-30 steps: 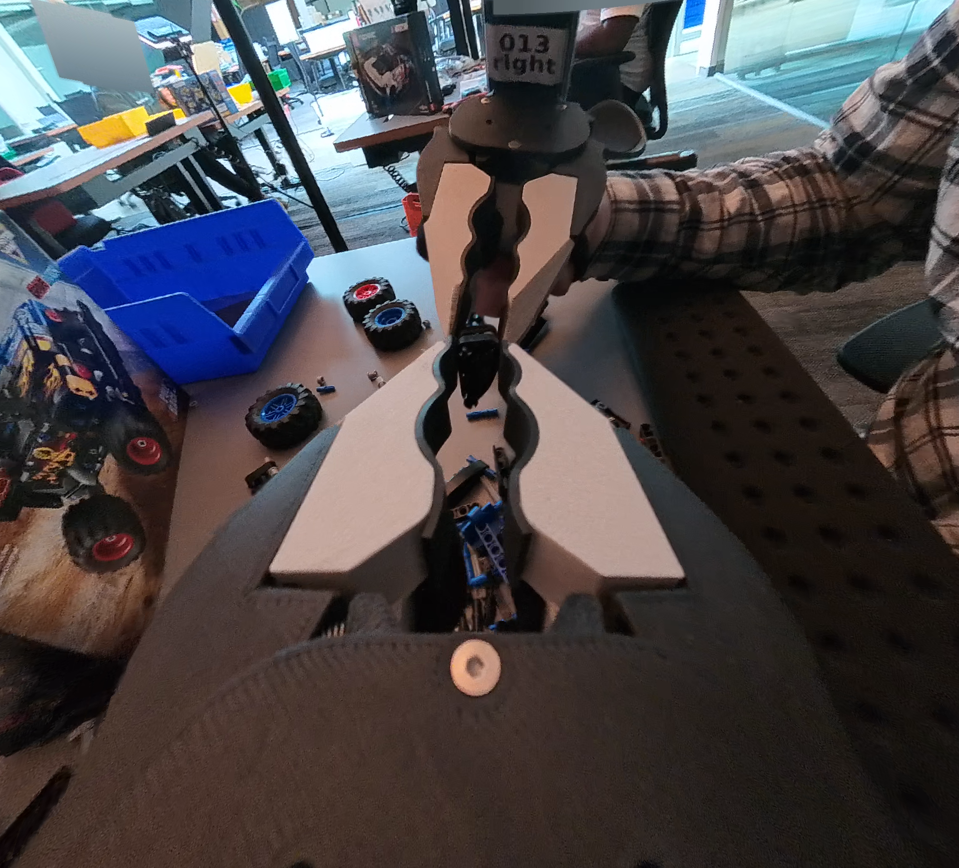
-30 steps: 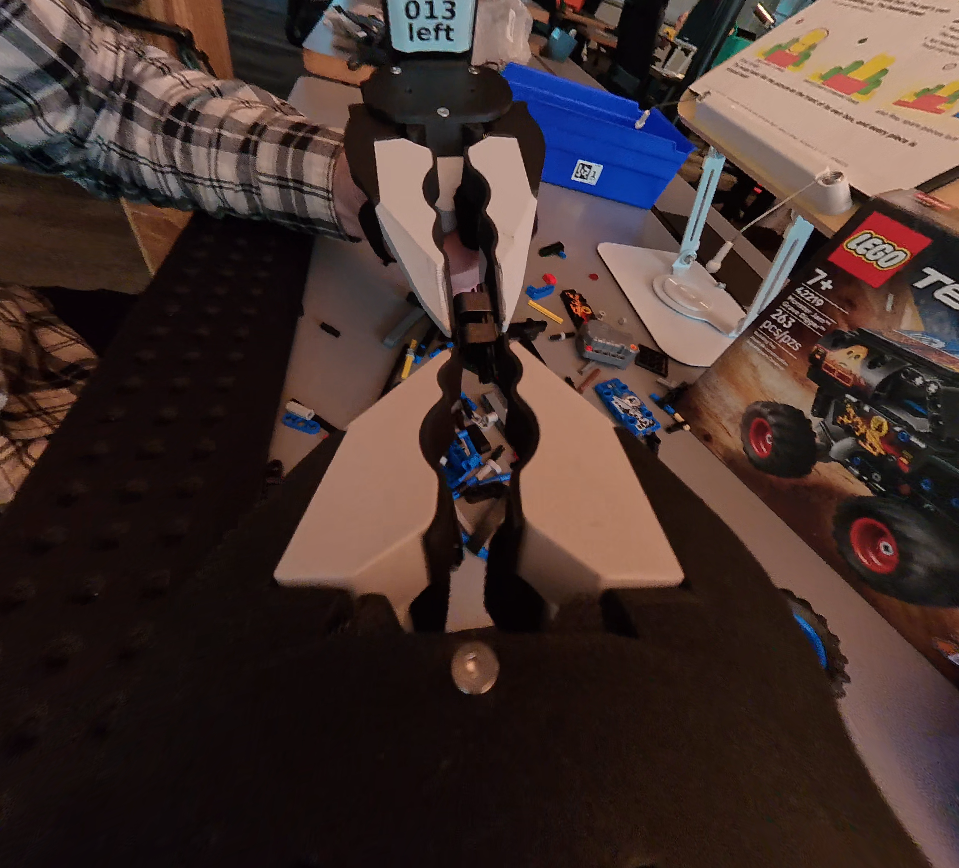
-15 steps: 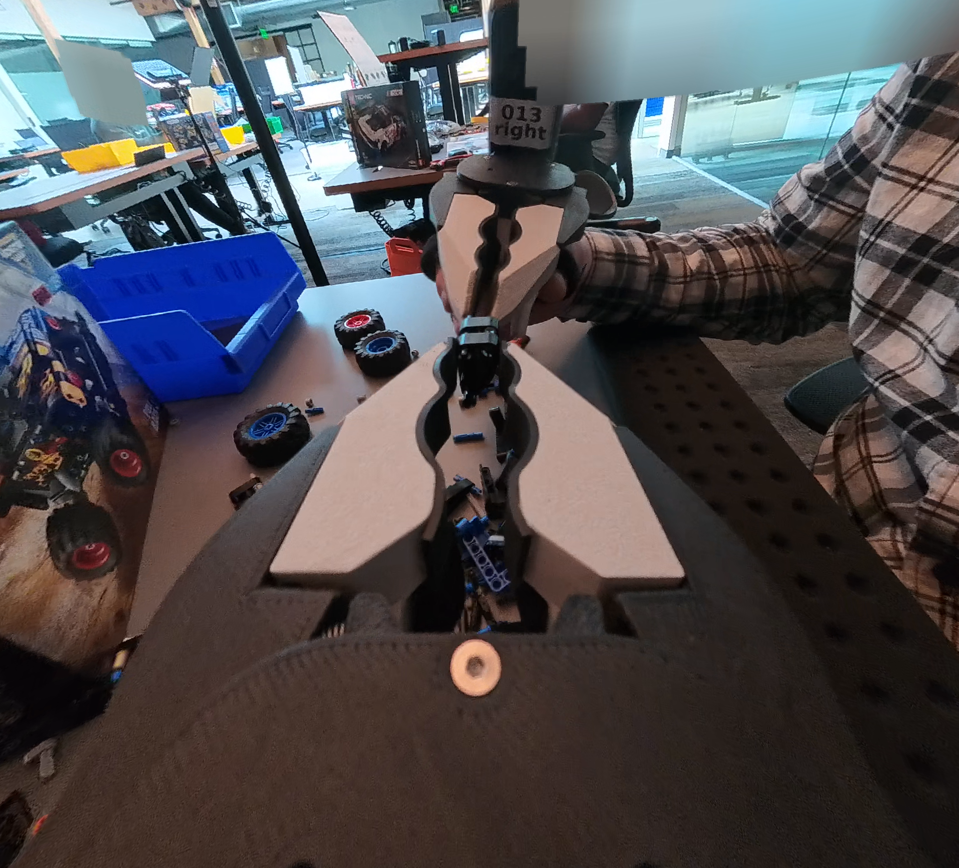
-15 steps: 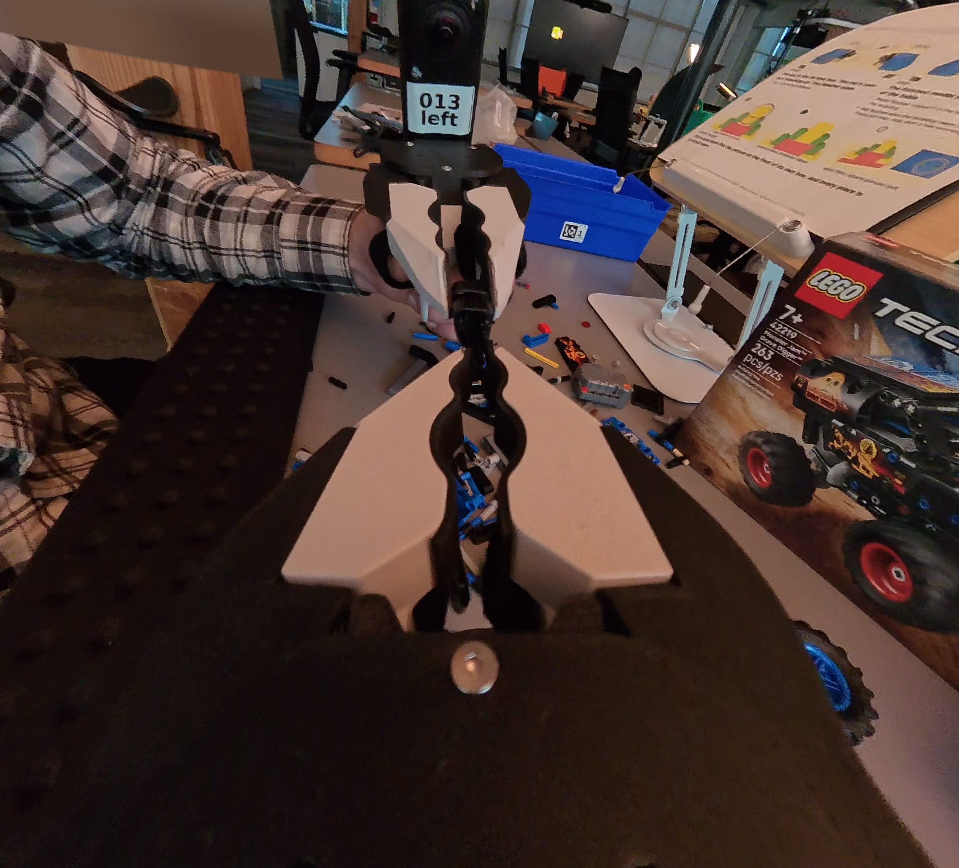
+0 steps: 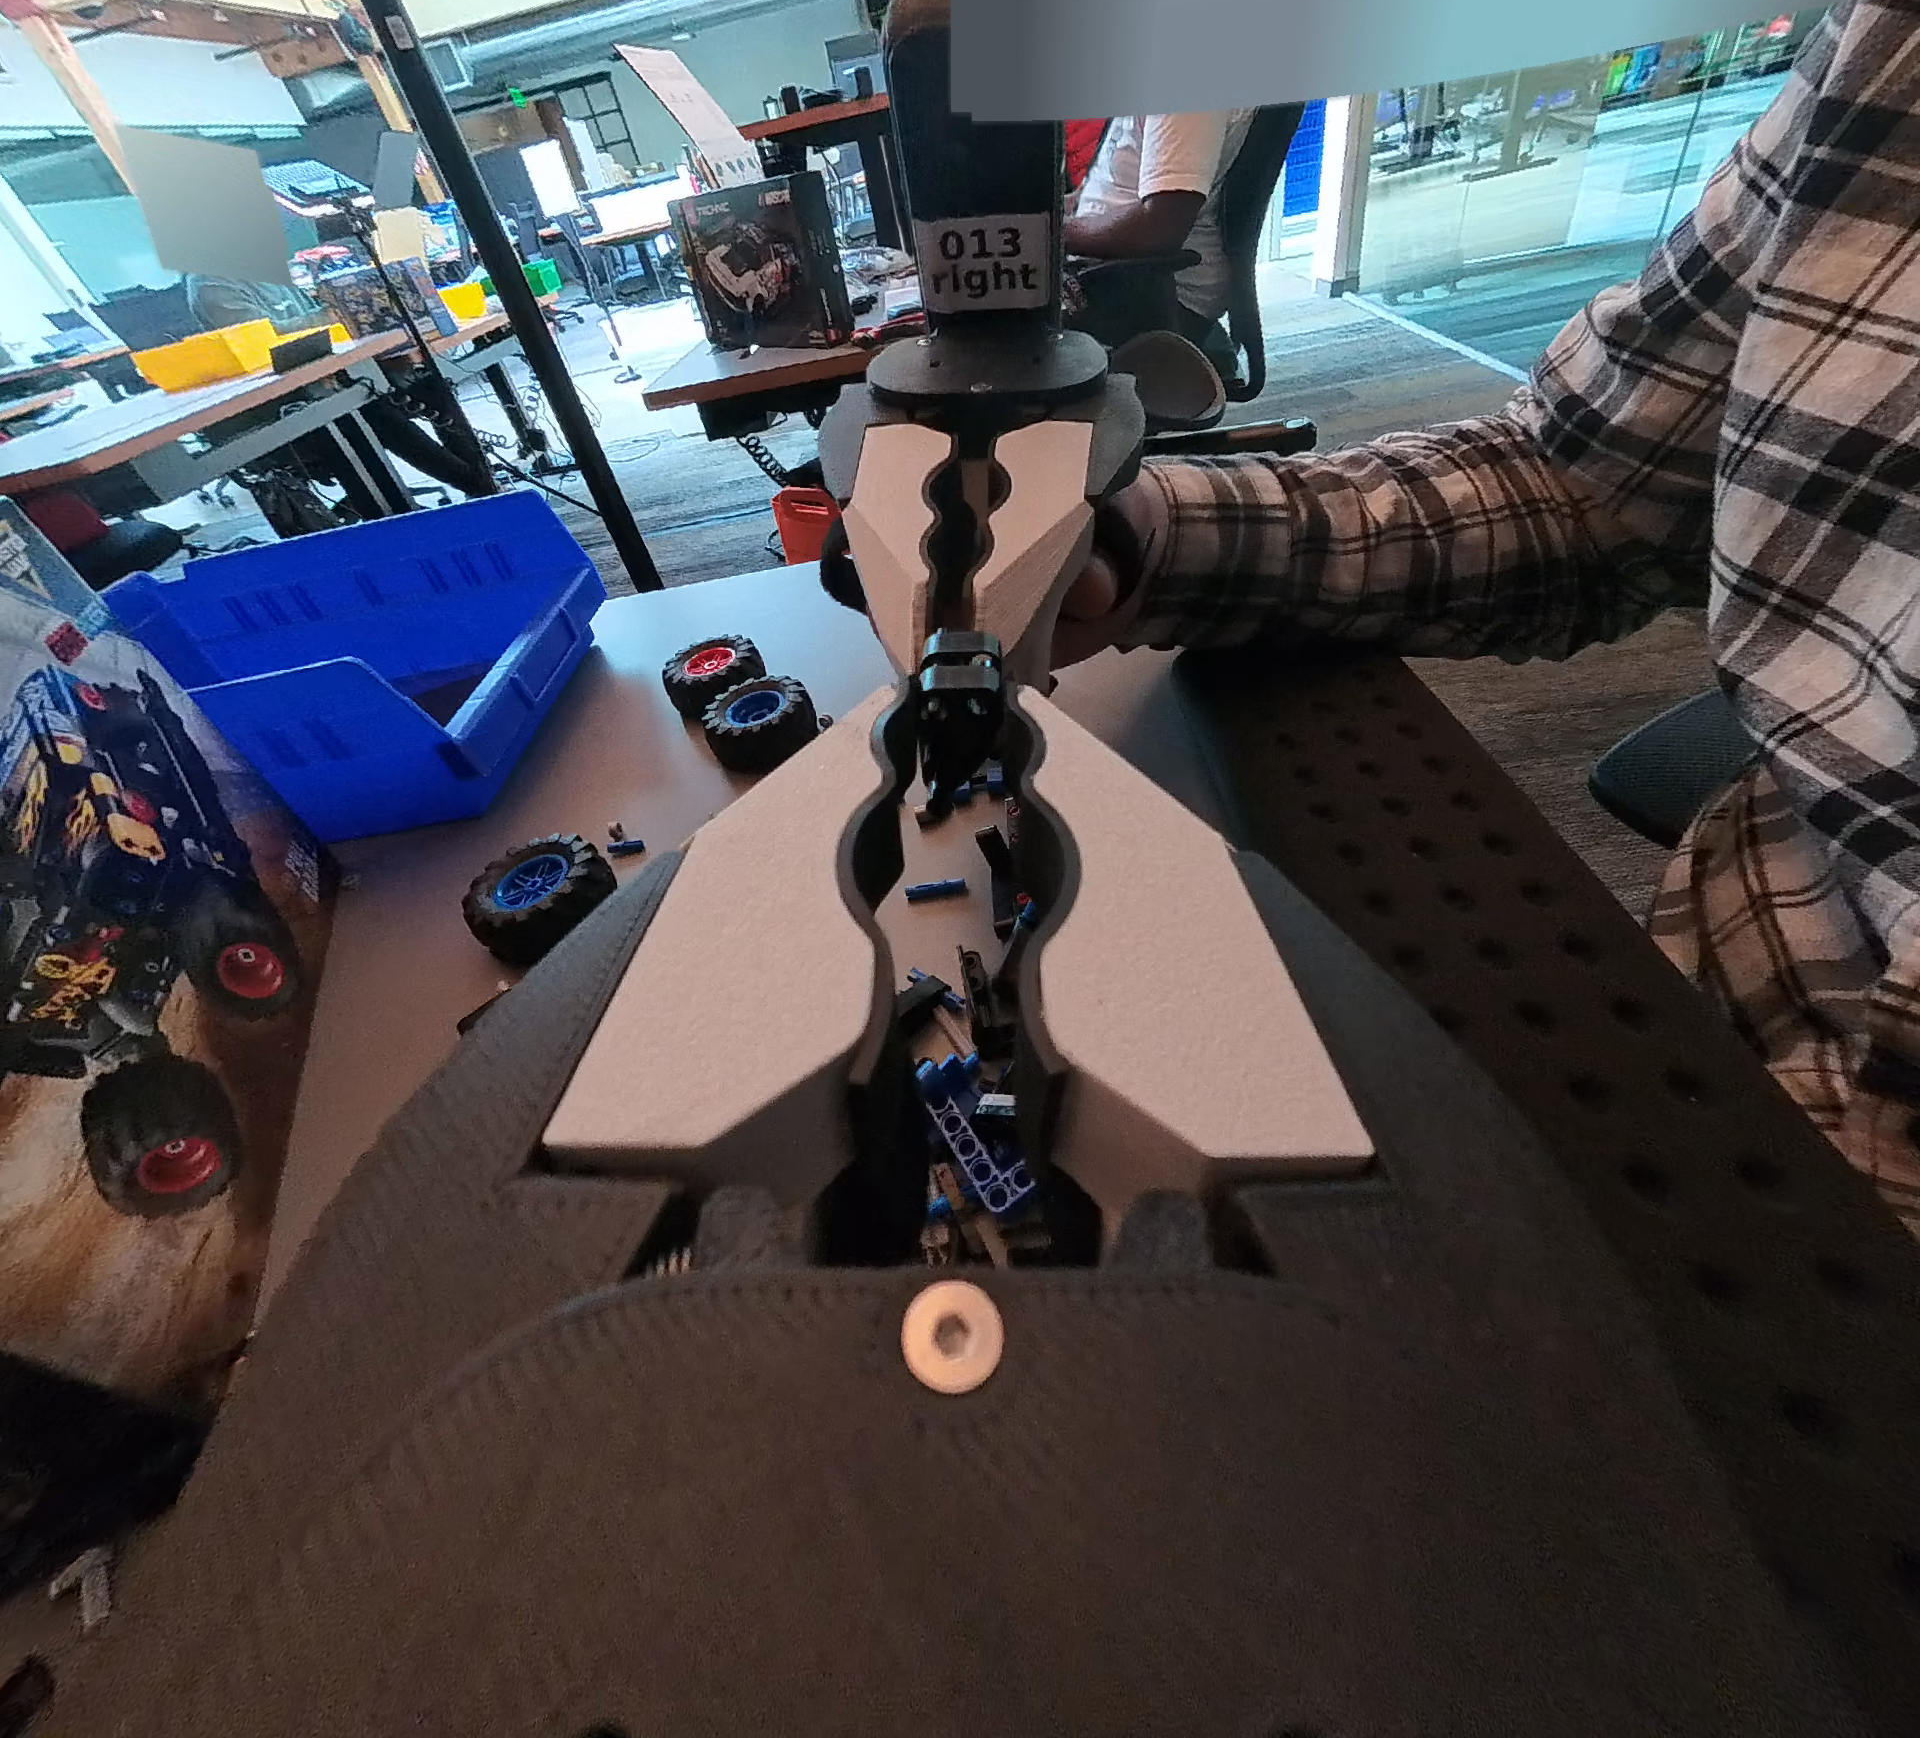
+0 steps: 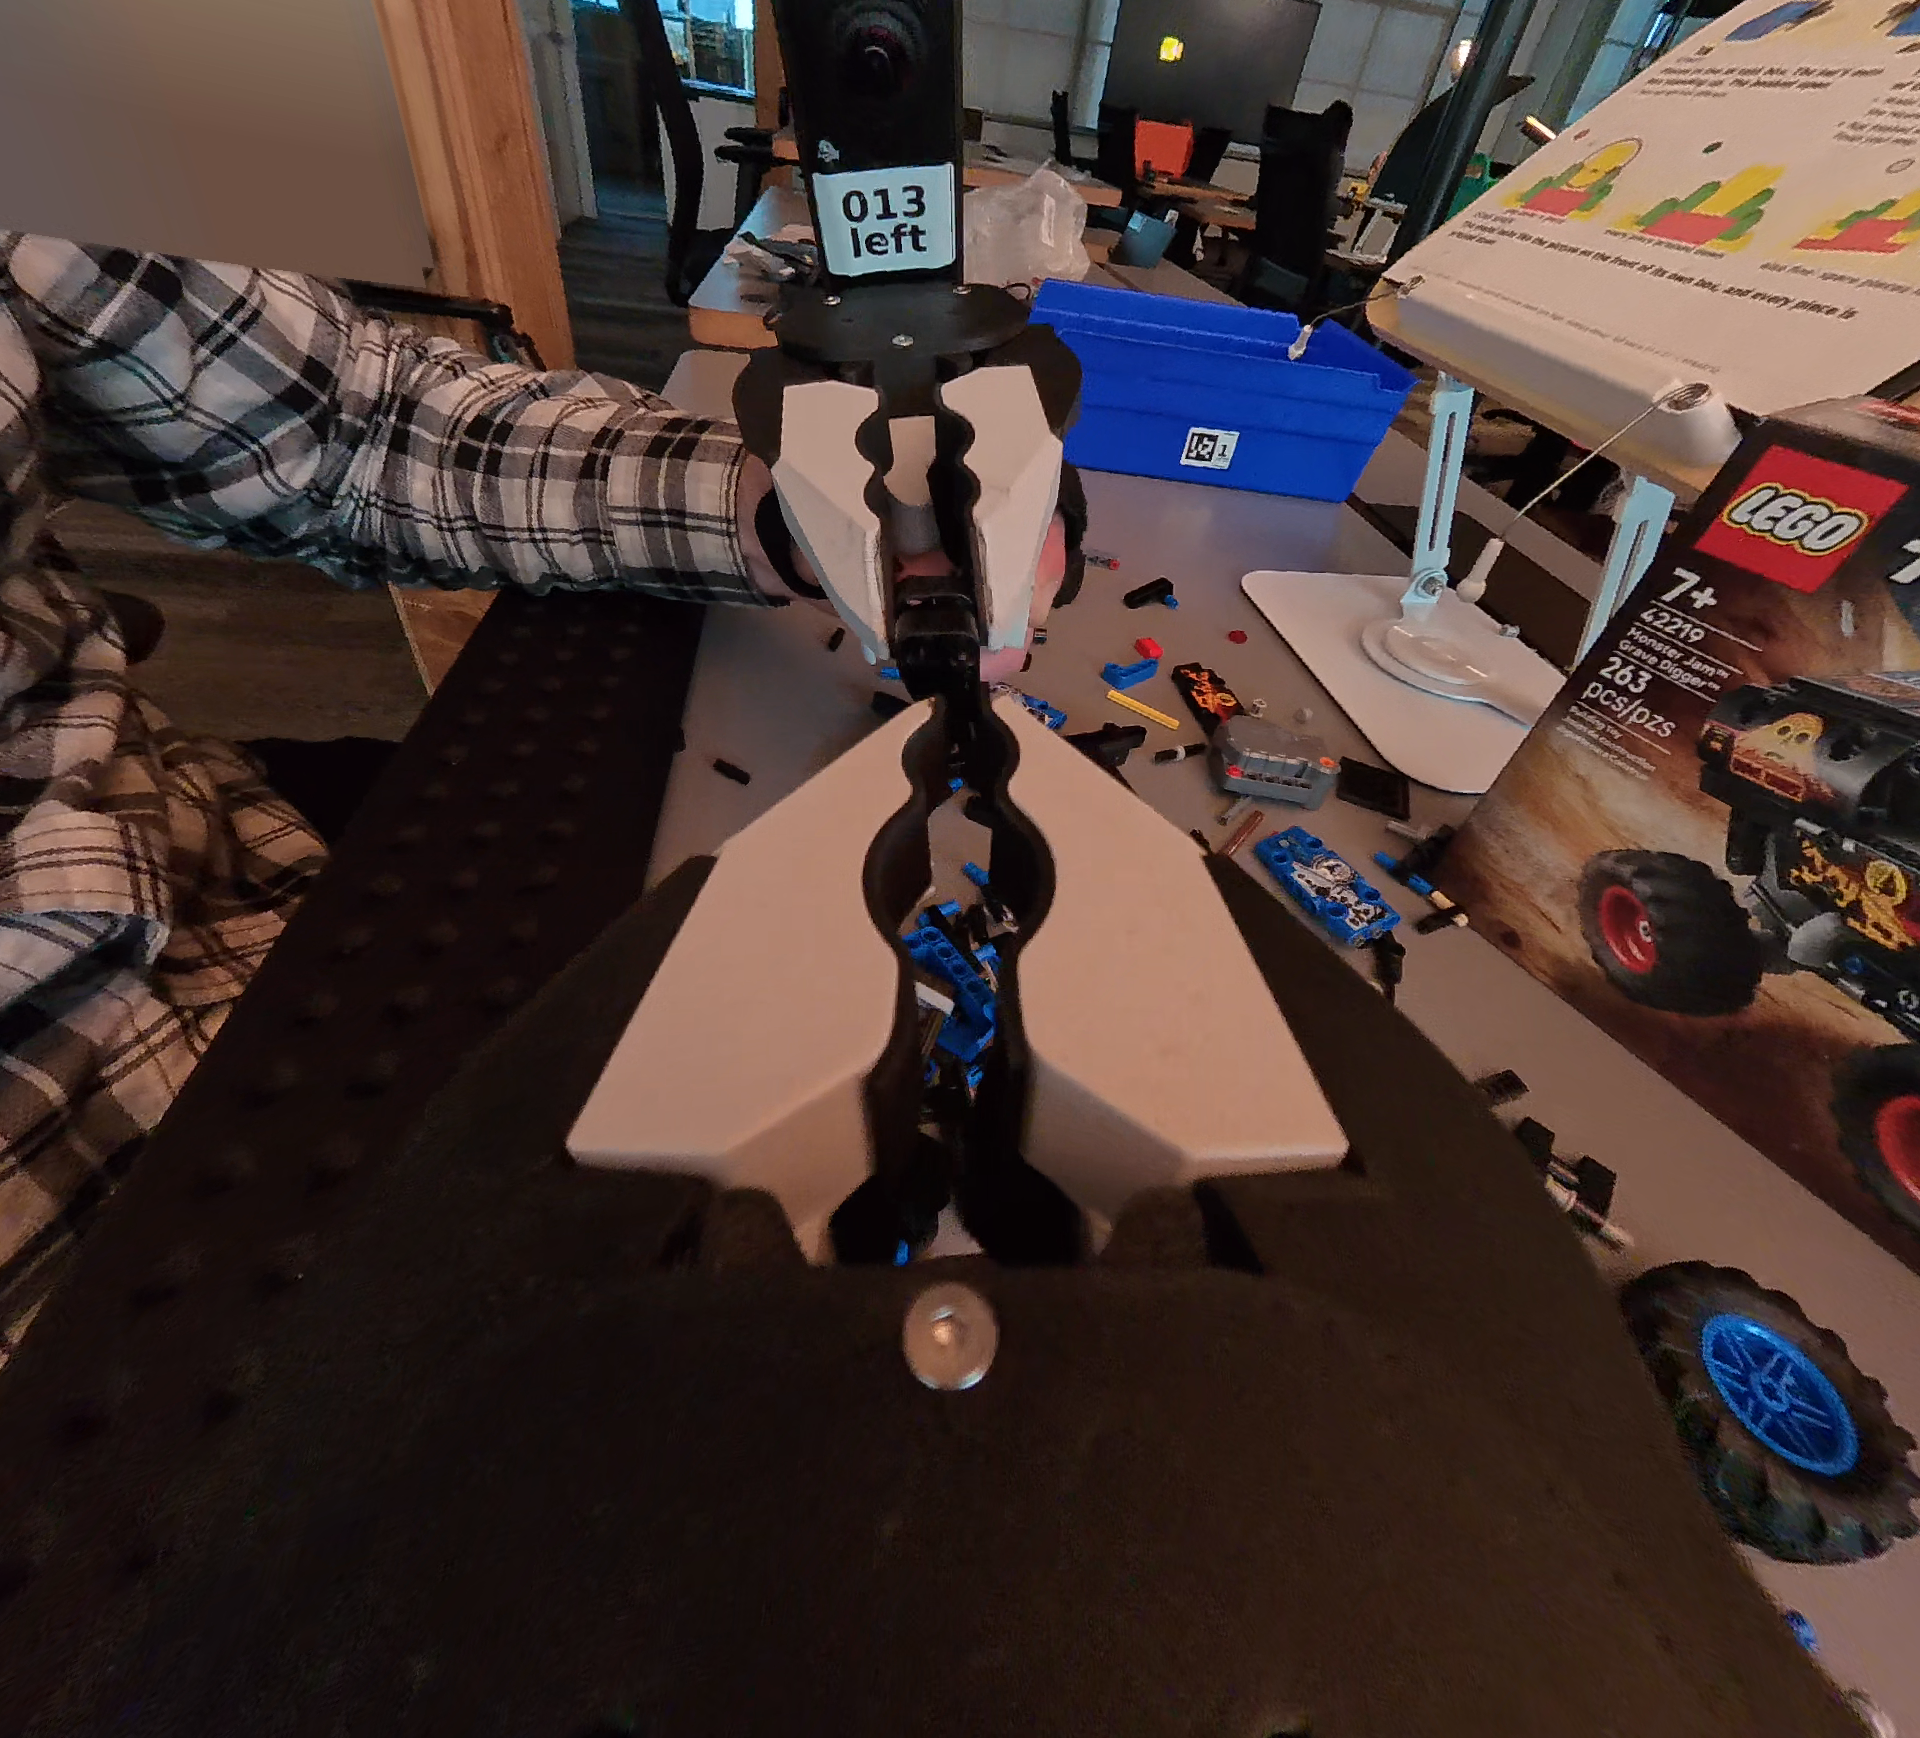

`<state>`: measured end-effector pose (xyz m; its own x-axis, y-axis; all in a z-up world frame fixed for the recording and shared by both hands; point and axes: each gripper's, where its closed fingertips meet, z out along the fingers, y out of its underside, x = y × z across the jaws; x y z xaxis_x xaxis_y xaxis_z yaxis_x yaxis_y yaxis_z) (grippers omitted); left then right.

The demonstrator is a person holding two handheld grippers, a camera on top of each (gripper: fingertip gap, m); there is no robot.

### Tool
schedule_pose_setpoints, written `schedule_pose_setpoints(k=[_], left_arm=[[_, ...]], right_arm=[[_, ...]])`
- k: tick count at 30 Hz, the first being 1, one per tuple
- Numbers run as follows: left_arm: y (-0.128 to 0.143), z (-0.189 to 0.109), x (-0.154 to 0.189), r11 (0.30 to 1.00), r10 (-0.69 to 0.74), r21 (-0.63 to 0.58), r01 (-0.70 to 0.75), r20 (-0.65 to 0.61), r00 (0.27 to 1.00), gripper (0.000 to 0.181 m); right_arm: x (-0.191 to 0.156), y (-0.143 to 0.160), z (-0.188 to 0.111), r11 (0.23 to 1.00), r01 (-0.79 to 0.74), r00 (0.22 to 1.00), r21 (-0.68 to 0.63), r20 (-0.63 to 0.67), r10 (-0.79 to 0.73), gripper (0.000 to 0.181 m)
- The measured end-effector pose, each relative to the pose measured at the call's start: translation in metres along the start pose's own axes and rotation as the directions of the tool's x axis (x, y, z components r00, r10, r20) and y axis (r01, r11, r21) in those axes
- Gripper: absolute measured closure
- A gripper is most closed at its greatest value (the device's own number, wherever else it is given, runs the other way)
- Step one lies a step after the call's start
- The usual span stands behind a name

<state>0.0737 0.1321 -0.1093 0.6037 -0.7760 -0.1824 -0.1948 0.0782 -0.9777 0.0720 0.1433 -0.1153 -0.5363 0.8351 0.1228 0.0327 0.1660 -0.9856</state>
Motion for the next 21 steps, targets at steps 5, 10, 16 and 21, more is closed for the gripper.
schedule_pose_setpoints(k=[5, 10, 16, 21], left_arm=[[0.01, 0.007, 0.001, 0.995, 0.064, -0.077, -0.061, 0.031, 0.997, 0.168], [0.0, 0.008, 0.005, 0.996, 0.067, -0.055, -0.065, 0.036, 0.997, 0.169], [-0.044, -0.044, -0.026, 0.978, -0.085, 0.198, 0.065, 0.097, 0.992, 0.17], [0.001, -0.012, -0.008, 0.999, -0.036, -0.034, 0.037, 0.03, 0.999, 0.169]], right_arm=[[-0.001, -0.001, 0.003, 1.0, 0.016, 1.0, -0.004, -0.007, -0.016, 0.181], [-0.005, -0.008, 0.0, 0.999, 0.037, 0.999, 0.031, 0.007, -0.038, 0.181], [0.011, -0.009, -0.028, 0.995, -0.026, 0.999, 0.094, -0.016, 0.028, 0.181], [0.006, 0.002, -0.006, 0.999, -0.047, 0.999, 0.019, 0.015, 0.046, 0.181]])
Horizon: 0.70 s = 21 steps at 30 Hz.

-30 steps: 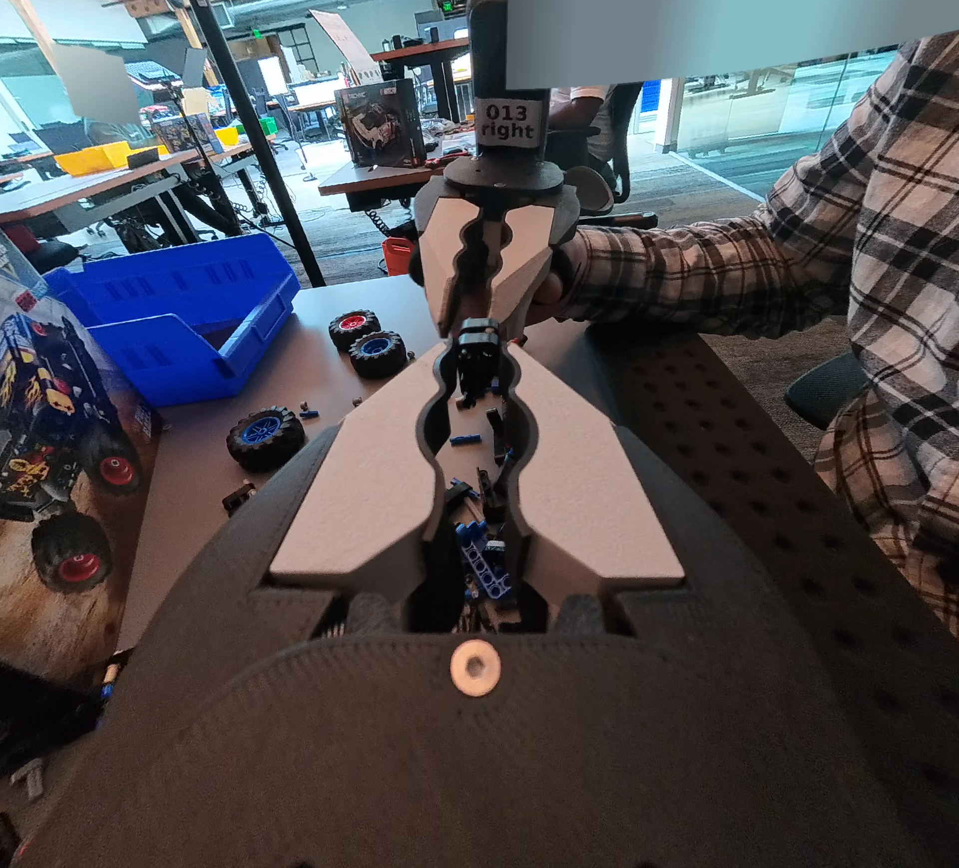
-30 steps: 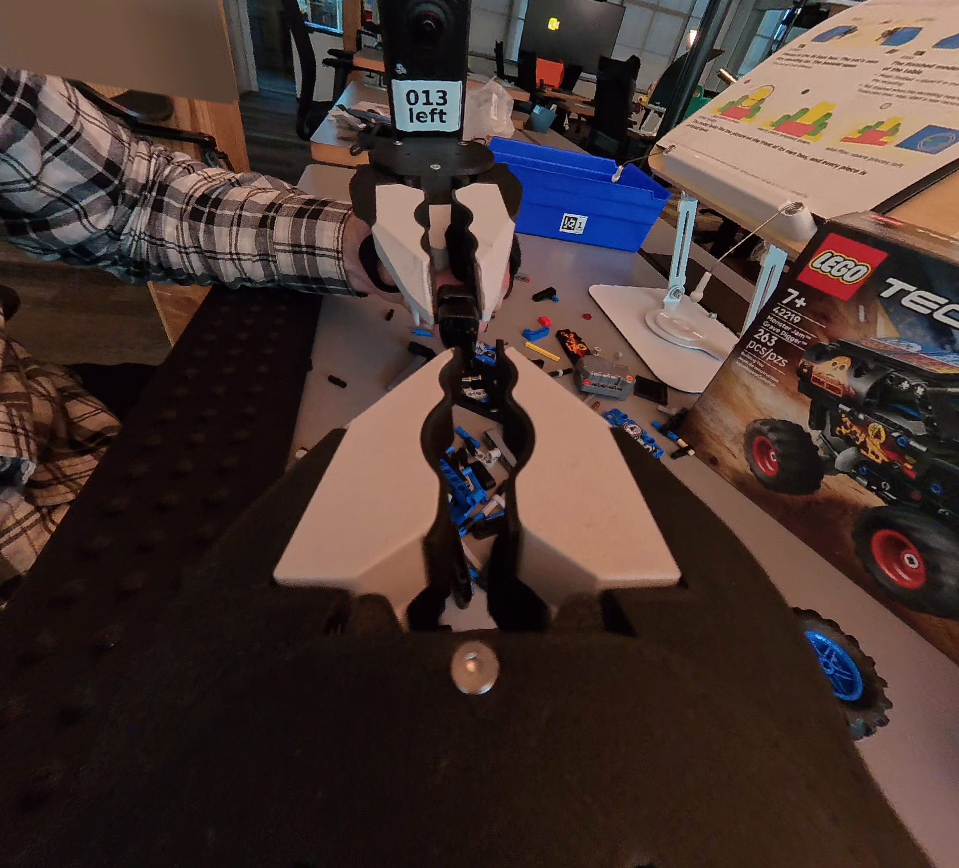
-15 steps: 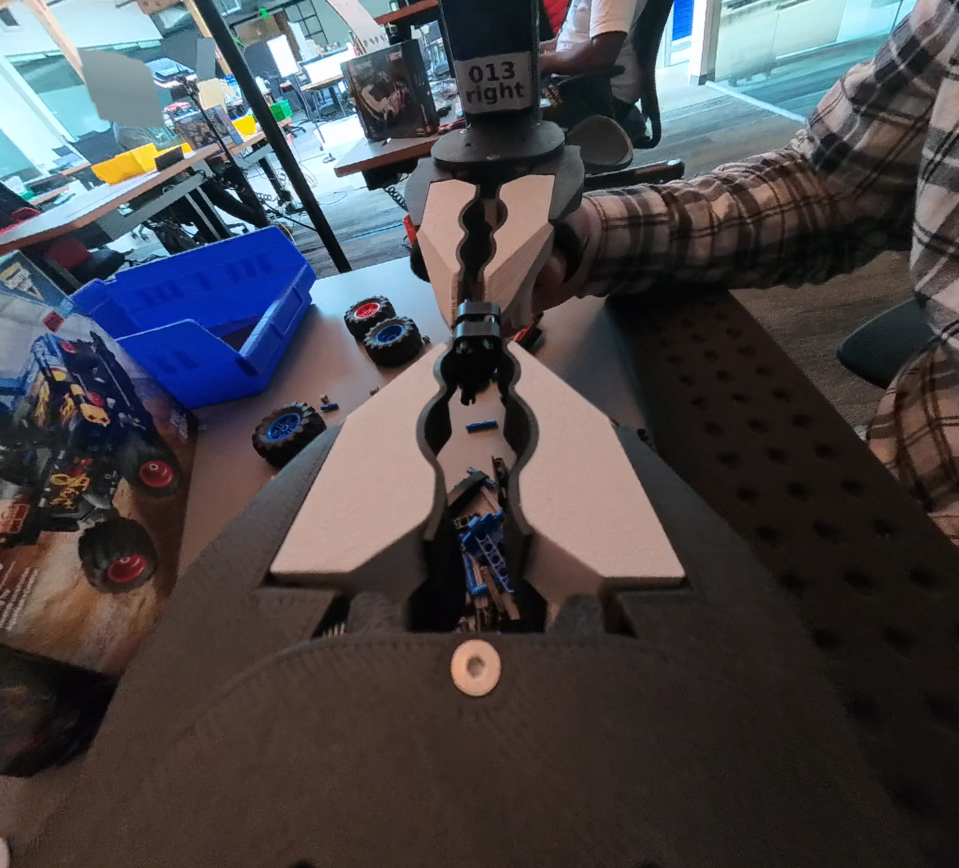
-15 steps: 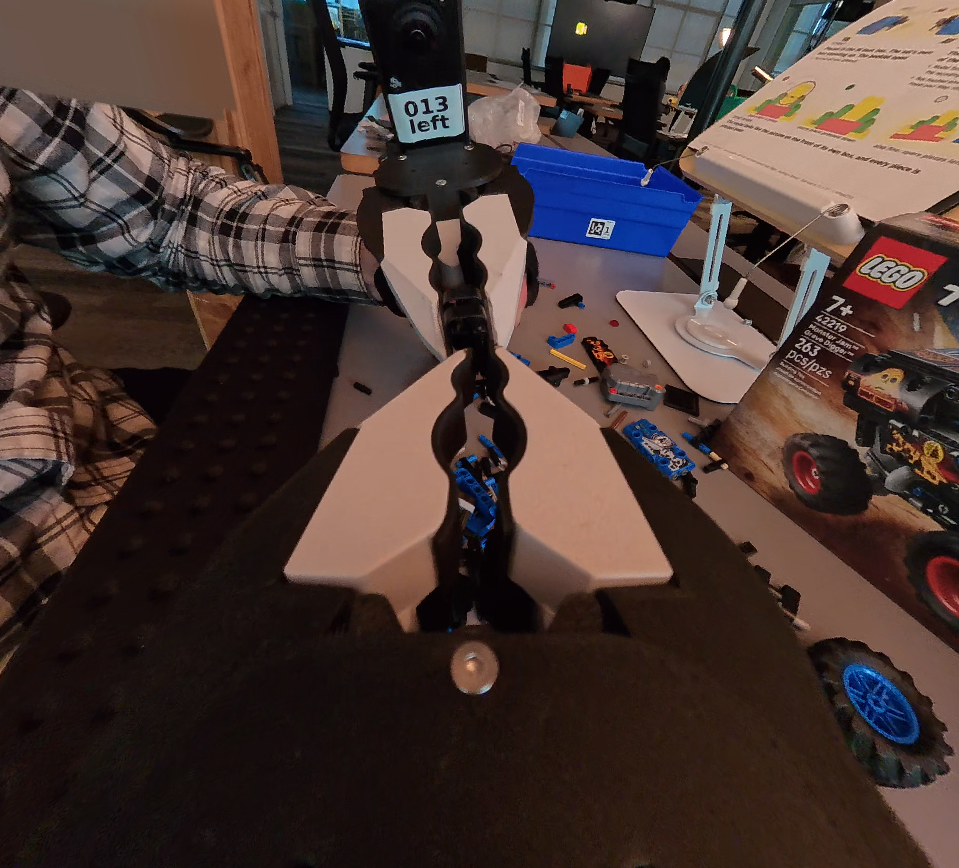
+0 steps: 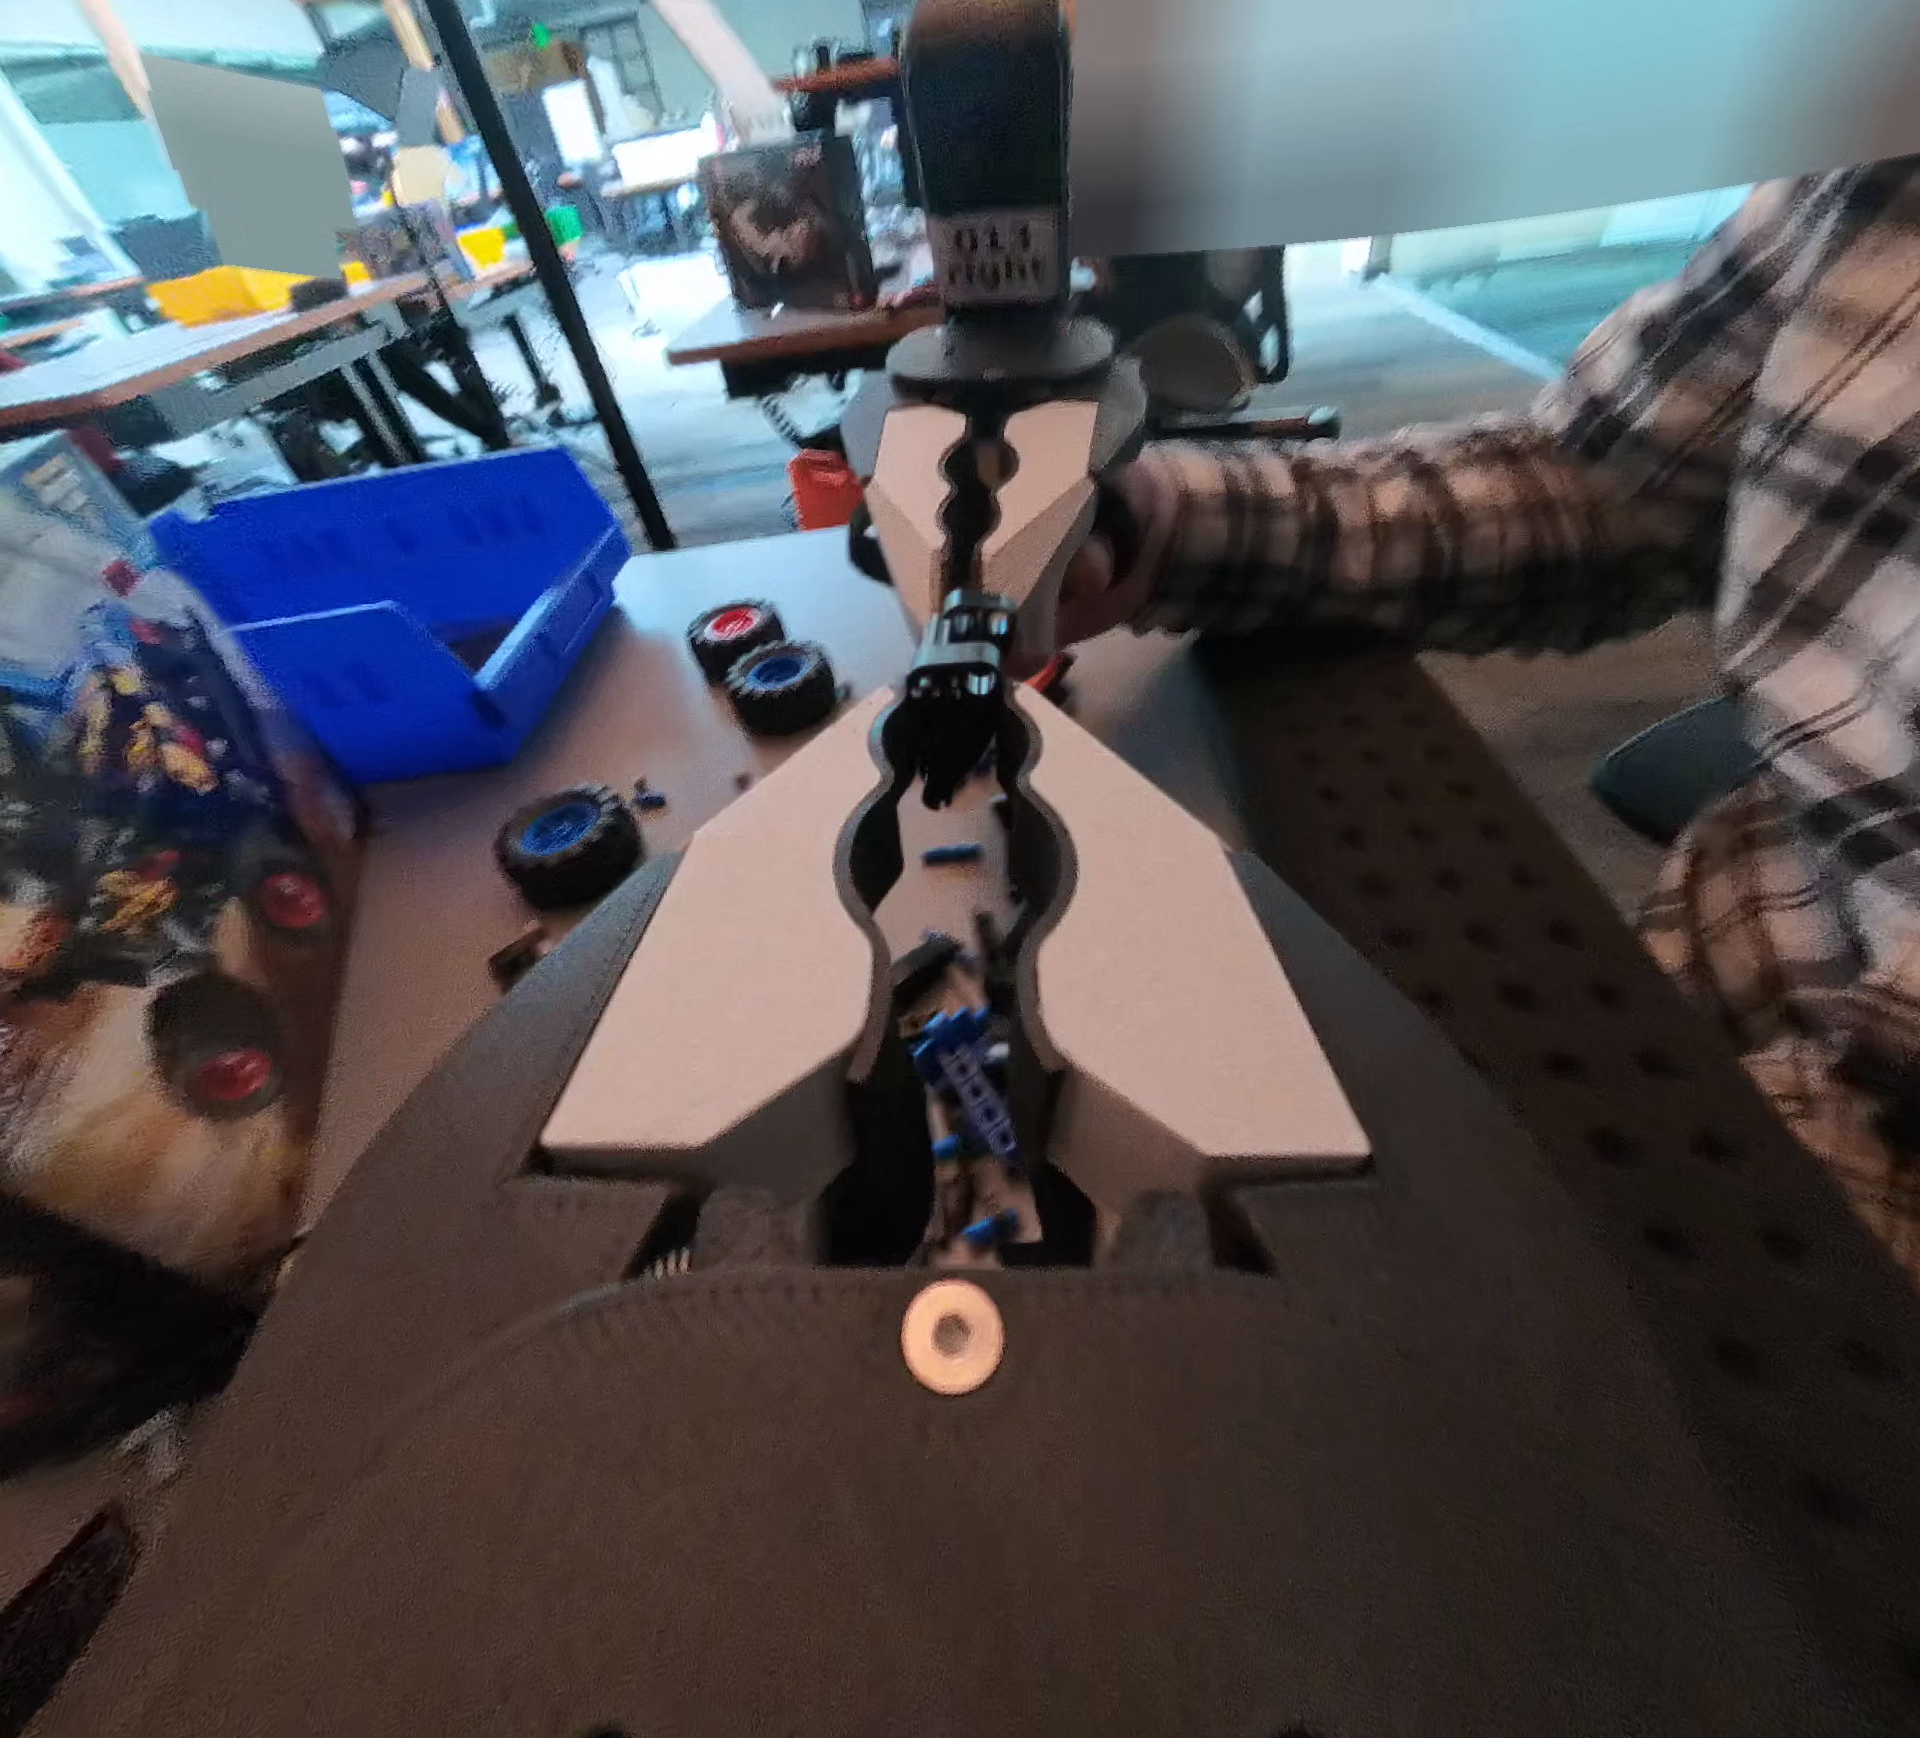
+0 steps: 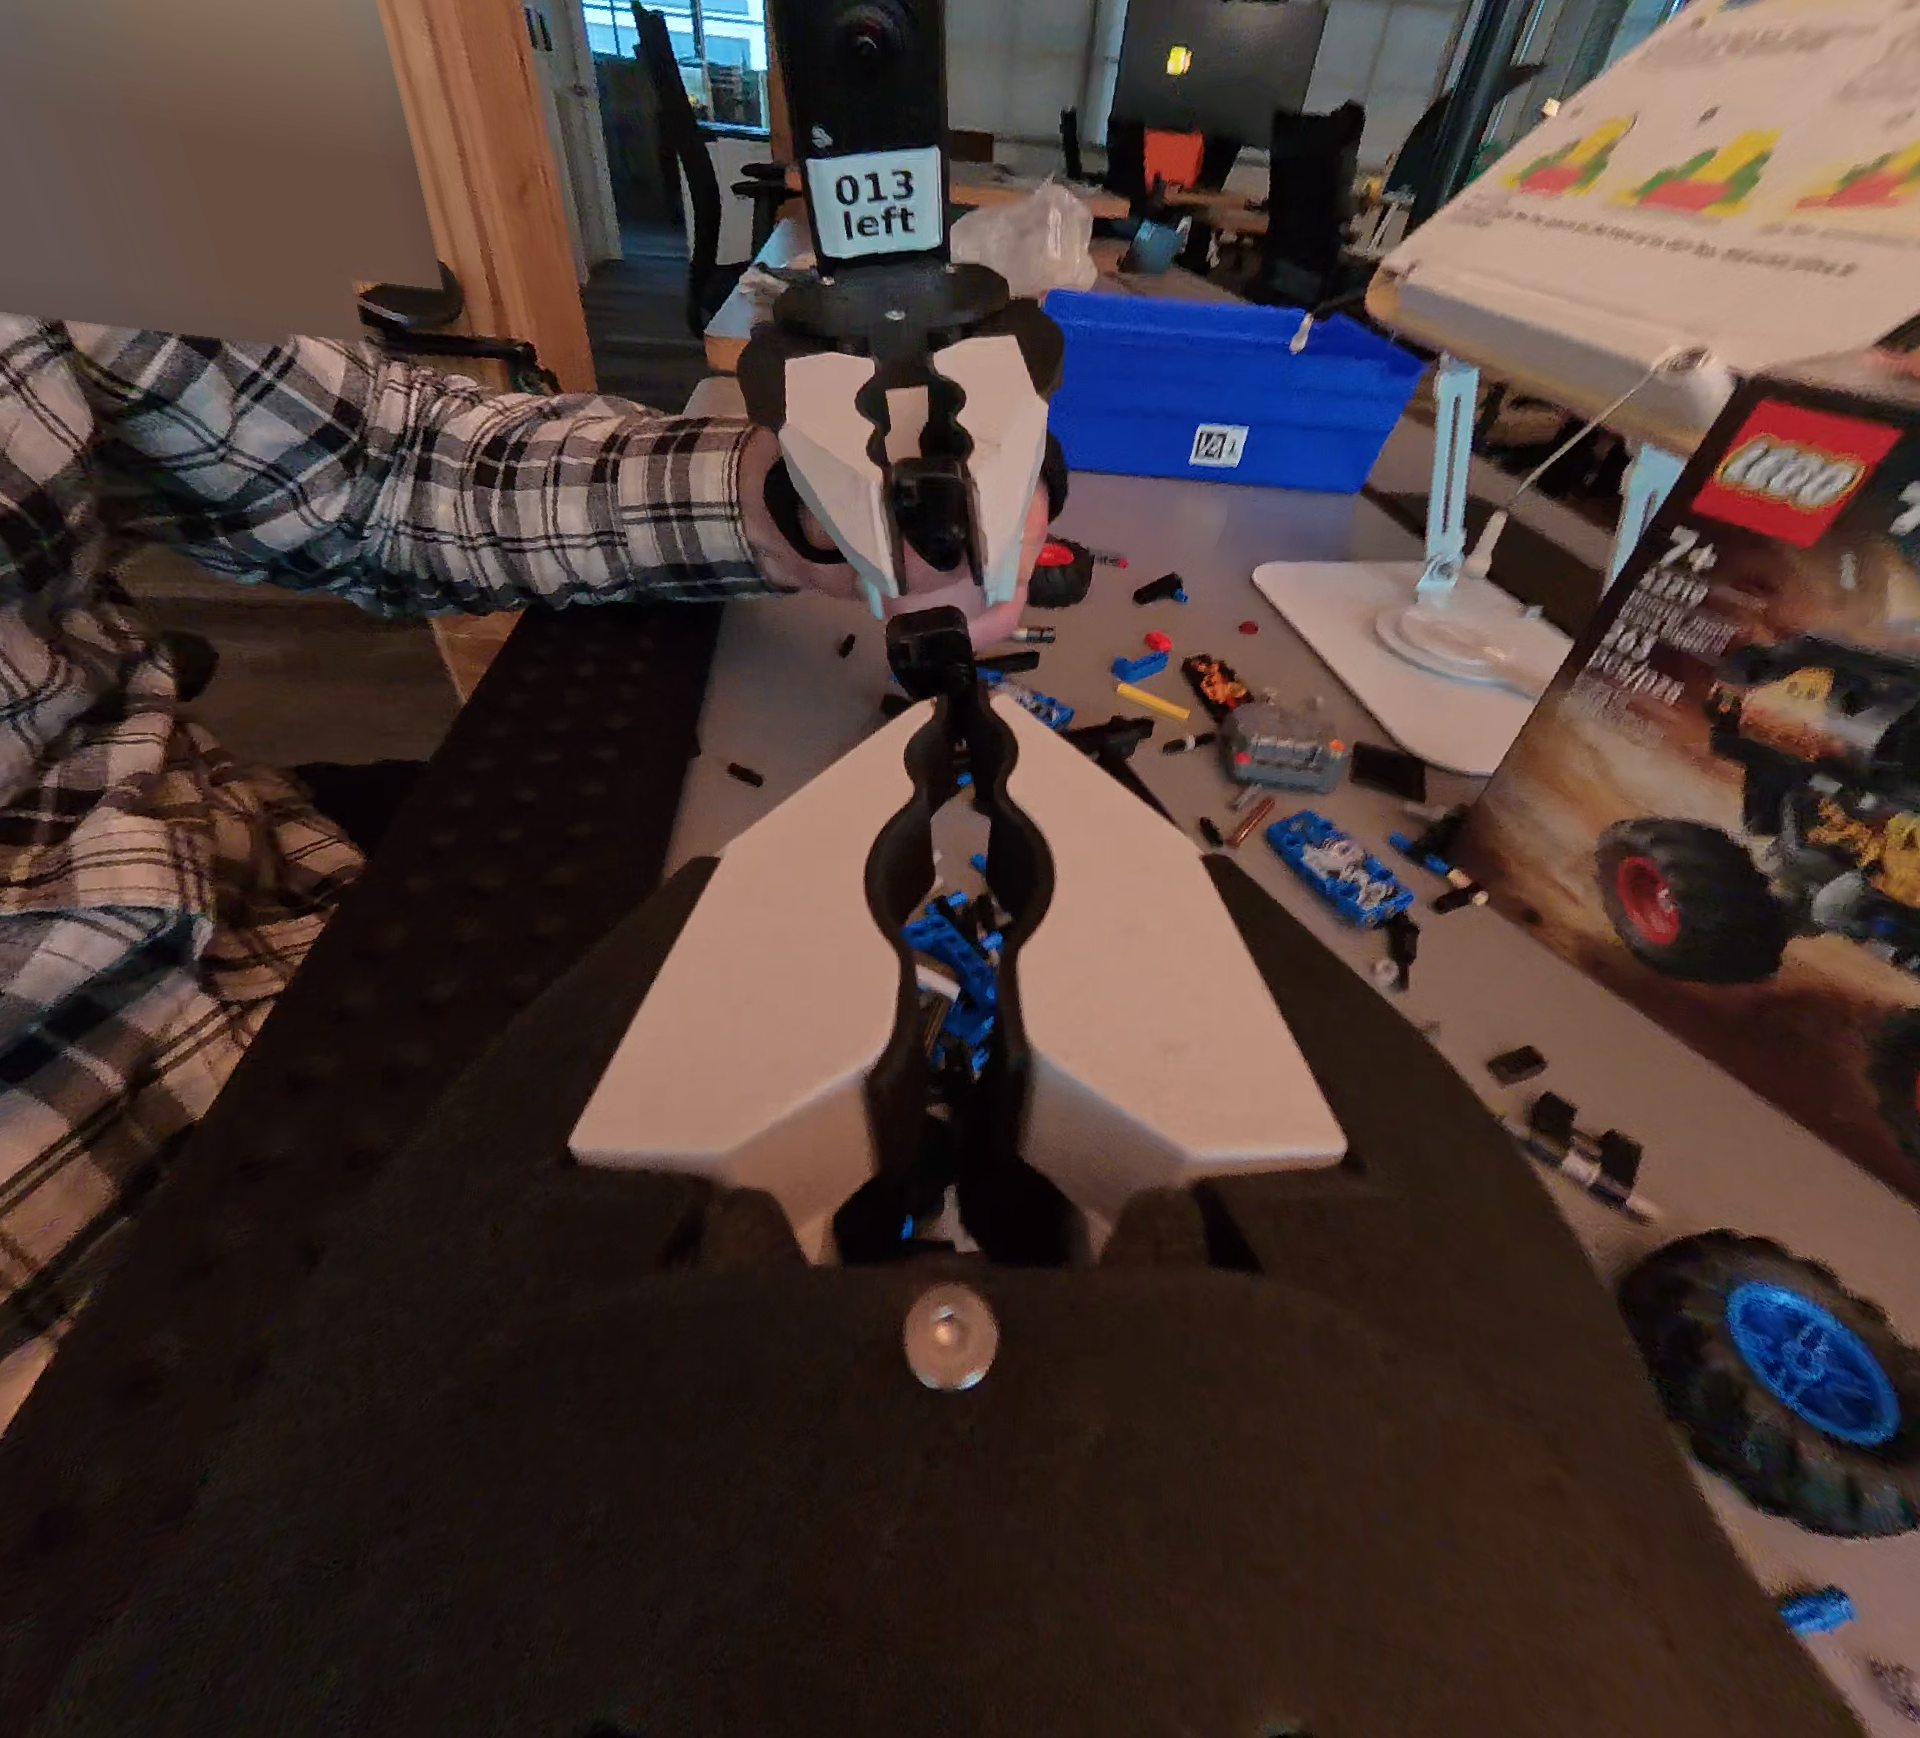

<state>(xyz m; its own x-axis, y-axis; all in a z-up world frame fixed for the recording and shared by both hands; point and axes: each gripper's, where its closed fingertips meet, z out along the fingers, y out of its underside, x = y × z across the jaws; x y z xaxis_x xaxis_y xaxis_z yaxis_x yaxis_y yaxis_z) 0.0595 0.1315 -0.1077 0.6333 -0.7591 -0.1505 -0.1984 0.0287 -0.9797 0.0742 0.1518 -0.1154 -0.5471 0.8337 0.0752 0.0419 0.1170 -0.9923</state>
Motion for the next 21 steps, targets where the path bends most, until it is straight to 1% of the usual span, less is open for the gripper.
schedule_pose_setpoints(k=[1, 3, 4, 6, 7, 10, 14, 17, 19, 21], left_arm=[[0.003, -0.002, -0.006, 1.0, 0.022, -0.01, -0.022, 0.033, 0.999, 0.168], [-0.001, -0.007, -0.008, 1.0, 0.001, 0.019, -0.002, 0.029, 1.0, 0.169], [0.002, -0.007, -0.008, 1.0, 0.003, 0.006, -0.004, 0.027, 1.0, 0.168], [0.019, -0.002, -0.005, 0.998, 0.004, -0.069, -0.004, -0.002, 1.0, 0.169], [0.024, 0.001, -0.003, 0.996, 0.012, -0.084, -0.012, -0.005, 1.0, 0.168], [0.026, 0.004, -0.003, 0.996, 0.003, -0.088, -0.004, -0.013, 1.0, 0.169], [0.035, 0.006, -0.005, 0.992, -0.016, -0.125, 0.014, -0.016, 1.0, 0.169], [0.038, 0.007, -0.006, 0.99, -0.014, -0.142, 0.012, -0.013, 1.0, 0.169], [0.039, 0.008, -0.006, 0.99, -0.018, -0.143, 0.015, -0.017, 1.0, 0.169], [0.04, 0.01, -0.006, 0.989, -0.019, -0.148, 0.016, -0.015, 1.0, 0.169]], right_arm=[[0.002, 0.006, -0.001, 1.0, -0.024, 1.0, -0.015, 0.007, 0.024, 0.181], [0.007, 0.024, -0.001, 0.996, -0.032, 0.999, -0.088, -0.02, 0.03, 0.18], [0.007, 0.033, 0.001, 0.991, -0.043, 0.999, -0.129, -0.017, 0.042, 0.179], [0.005, 0.047, 0.007, 0.979, -0.049, 0.999, -0.199, -0.006, 0.049, 0.18], [0.003, 0.054, 0.01, 0.97, -0.044, 0.999, -0.239, 0.002, 0.045, 0.18], [-0.002, 0.074, 0.015, 0.942, -0.057, 0.997, -0.332, 0.021, 0.068, 0.178], [0.003, 0.081, 0.013, 0.928, -0.061, 0.998, -0.367, -0.001, 0.065, 0.178], [0.004, 0.082, 0.013, 0.925, -0.071, 0.997, -0.374, -0.01, 0.072, 0.164], [0.006, 0.085, 0.012, 0.917, -0.072, 0.997, -0.393, -0.02, 0.069, 0.158], [0.009, 0.079, 0.011, 0.924, -0.043, 0.999, -0.379, -0.036, 0.032, 0.163]])
